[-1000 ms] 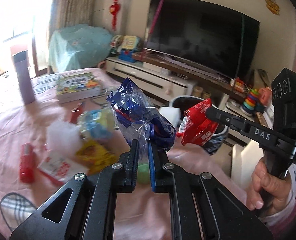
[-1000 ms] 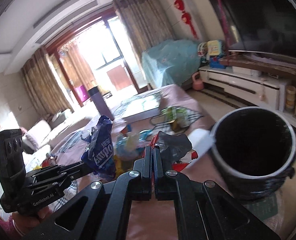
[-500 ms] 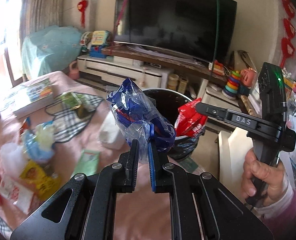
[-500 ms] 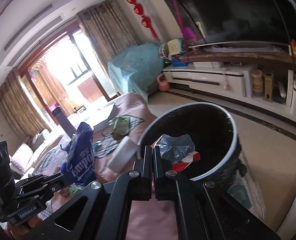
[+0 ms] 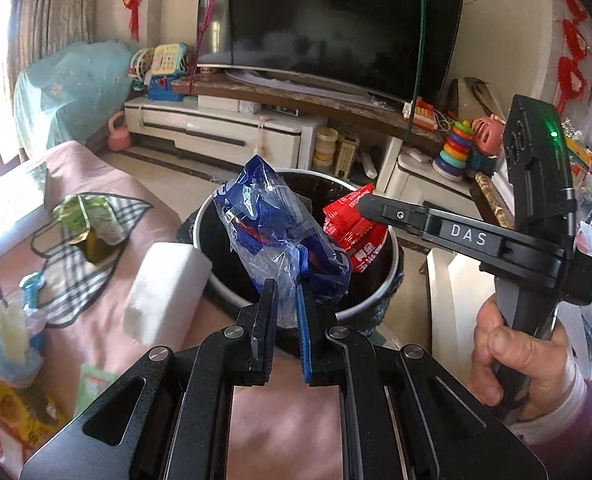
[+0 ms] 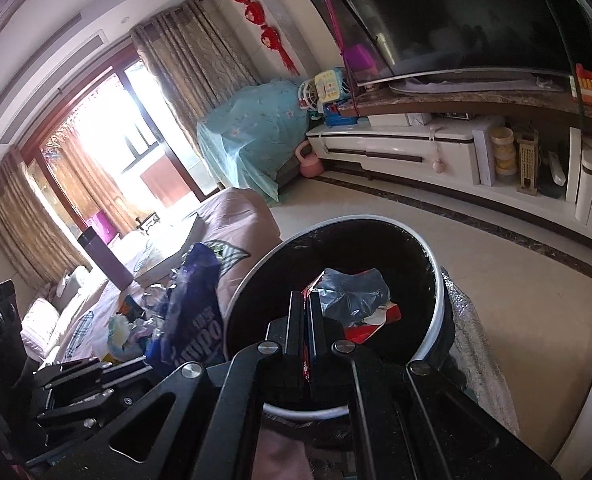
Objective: Collect trash
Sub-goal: 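Carry both bags over the black bin and open both tools to drop them, then grasp the red juice carton with the left tool while the right tool grasps the green carton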
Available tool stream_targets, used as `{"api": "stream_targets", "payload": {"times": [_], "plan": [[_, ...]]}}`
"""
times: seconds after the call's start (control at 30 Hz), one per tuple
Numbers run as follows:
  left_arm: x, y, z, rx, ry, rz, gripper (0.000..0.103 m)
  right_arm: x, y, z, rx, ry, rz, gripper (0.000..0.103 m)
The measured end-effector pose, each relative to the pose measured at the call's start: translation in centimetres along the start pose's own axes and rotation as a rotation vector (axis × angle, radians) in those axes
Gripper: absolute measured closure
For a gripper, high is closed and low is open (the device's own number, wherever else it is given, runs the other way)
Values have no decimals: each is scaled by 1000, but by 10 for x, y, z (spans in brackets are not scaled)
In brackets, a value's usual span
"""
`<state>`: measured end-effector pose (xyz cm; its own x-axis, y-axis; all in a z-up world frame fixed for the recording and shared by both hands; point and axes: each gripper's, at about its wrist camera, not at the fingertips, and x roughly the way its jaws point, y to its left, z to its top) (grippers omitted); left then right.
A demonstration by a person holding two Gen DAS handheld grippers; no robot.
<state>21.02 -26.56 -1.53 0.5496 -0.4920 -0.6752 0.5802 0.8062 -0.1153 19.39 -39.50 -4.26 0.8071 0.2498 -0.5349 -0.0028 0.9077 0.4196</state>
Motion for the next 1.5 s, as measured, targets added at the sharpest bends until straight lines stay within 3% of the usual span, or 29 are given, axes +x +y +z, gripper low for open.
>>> {"api": "stream_targets", "payload": {"times": [0.23,0.3,0.37,0.4,0.43,0.47,0.7,0.87,0.93,1.13,1.5], "plan": [[22,2,14,-10,31,-14,92,10,-7,8,15,11,-15,101],[25,1,15,-5,45,-12,89,14,-9,9,24,23,-6,96],[23,0,13,7,46,-3,76,17,-12,10,35,36,-3,94],[21,0,12,11,38,3,61,18,-13,10,37,40,-6,91],[17,0,10,13,26,17,46,18,-14,10,40,42,-10,84],[13,1,8,9,15,27,42,17,-15,9,46,43,-13,77],[-8,16,-7,-53,1,39,40,4,-16,5,73,17,-13,53],[-40,25,-29,-103,-49,75,36,-9,1,-2,44,-17,-14,17],[-53,33,-40,-135,-65,91,30,-14,12,-9,30,-24,-15,12],[-90,51,-72,-186,-101,137,29,-24,53,-37,-5,-26,-20,6],[-140,97,-125,-293,-121,234,27,-20,119,-83,-70,17,15,4]]}}
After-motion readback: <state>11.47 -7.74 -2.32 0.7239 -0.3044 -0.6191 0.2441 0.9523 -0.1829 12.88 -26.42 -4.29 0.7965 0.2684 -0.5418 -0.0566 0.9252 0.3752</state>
